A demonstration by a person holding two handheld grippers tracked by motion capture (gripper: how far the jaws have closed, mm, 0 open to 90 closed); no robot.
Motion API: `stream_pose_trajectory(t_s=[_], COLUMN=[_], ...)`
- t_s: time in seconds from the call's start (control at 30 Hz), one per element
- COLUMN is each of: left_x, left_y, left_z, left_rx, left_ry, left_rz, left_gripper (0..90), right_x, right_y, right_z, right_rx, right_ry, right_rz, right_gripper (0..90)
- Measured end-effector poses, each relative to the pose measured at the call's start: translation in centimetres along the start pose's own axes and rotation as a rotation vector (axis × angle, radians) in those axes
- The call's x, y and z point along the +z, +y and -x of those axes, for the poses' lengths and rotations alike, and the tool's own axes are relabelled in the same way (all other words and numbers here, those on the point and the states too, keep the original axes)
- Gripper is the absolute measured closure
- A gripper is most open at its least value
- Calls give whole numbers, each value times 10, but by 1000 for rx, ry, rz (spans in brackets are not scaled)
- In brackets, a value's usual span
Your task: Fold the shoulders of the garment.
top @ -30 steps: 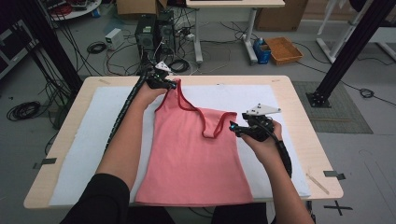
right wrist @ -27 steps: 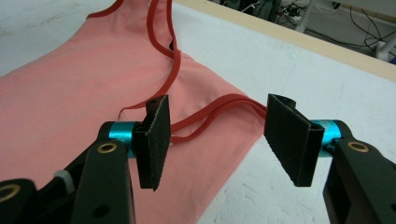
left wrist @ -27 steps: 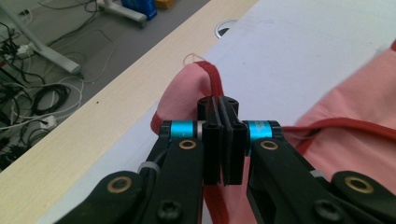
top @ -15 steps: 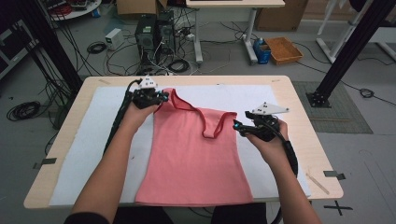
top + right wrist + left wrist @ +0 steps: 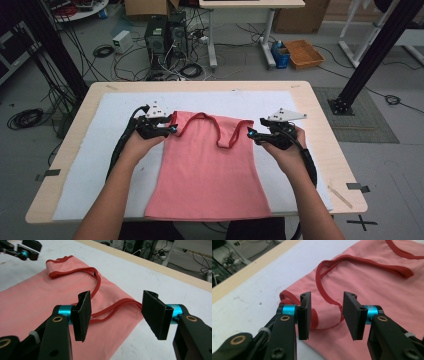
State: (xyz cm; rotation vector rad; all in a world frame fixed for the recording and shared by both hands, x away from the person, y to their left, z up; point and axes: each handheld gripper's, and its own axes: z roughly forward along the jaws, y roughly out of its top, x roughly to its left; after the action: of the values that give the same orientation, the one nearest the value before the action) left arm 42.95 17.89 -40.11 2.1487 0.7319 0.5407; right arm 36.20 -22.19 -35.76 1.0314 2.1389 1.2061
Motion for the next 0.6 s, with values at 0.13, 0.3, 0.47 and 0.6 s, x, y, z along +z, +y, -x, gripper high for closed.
stream_pose_trajectory(t_s=[0.13,0.3,0.47,0.6], left_x=[17,34,33,28], left_y=[-5,-14,-12,-10], left_z=[0,-6,-3,1], left_rx=[10,5,9,31], left_ry=[-57,-82,-78,-86], left_rz=[-49,-112,-110,-101], left_gripper=[598,744,874,885], right_x=[1,5,6,6], right_y=[-4,-7,-7,-7], right_z=[2,4,2,2], right_rx=[11,14,15,18], right_ry=[-3,-2,3,5], right_rz=[-7,-21,-24,-20], right_gripper=[414,414,416,417])
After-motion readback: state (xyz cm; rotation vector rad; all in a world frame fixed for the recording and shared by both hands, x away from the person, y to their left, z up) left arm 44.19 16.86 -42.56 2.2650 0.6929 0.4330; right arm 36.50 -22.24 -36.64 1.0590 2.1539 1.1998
